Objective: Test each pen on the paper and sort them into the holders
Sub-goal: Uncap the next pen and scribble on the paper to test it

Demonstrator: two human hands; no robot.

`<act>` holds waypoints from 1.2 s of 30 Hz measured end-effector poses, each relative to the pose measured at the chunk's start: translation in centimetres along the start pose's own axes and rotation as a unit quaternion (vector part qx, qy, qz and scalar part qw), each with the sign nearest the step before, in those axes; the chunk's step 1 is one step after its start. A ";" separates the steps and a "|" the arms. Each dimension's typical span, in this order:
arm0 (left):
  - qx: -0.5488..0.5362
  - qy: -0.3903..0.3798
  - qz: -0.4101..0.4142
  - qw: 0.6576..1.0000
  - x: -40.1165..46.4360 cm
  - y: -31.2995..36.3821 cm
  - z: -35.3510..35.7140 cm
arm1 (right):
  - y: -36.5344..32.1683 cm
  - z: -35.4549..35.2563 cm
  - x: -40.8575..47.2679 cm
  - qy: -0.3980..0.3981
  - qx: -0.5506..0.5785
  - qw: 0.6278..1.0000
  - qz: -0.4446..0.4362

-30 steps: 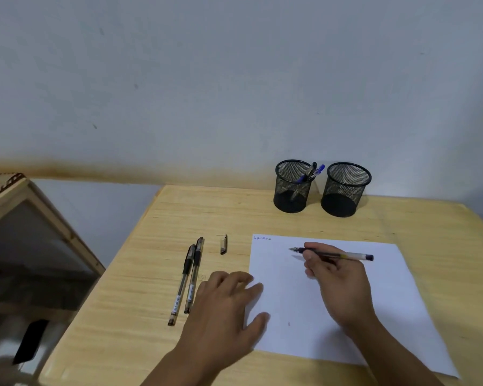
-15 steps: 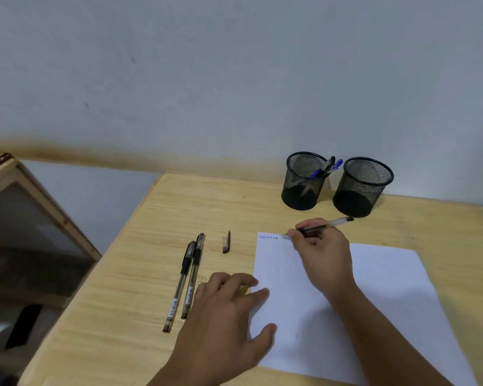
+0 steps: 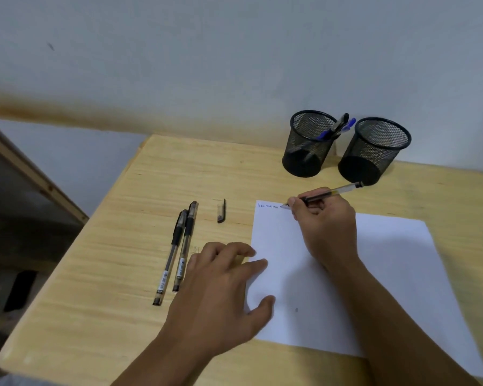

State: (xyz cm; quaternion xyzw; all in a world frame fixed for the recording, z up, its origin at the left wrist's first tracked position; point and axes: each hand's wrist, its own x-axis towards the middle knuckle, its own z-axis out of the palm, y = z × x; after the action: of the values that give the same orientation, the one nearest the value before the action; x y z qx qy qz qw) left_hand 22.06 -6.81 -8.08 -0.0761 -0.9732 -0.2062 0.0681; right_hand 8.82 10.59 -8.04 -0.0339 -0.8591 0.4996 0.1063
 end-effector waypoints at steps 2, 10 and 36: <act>0.000 0.000 -0.002 1.000 0.0 0.0 0.0 | -0.1 0.1 -0.1 0.004 -0.013 1.000 -0.011; -0.004 -0.001 -0.008 1.000 0.0 0.1 0.1 | -0.3 0.0 -0.1 0.002 -0.034 0.999 -0.021; -0.011 0.008 -0.008 1.000 -0.1 0.1 0.1 | 0.0 0.0 0.0 0.002 -0.031 0.999 -0.006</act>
State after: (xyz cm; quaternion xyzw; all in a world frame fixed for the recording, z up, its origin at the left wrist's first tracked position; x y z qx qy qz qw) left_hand 22.16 -6.62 -8.18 -0.0677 -0.9708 -0.2180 0.0734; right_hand 8.78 10.59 -8.09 -0.0331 -0.8743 0.4716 0.1096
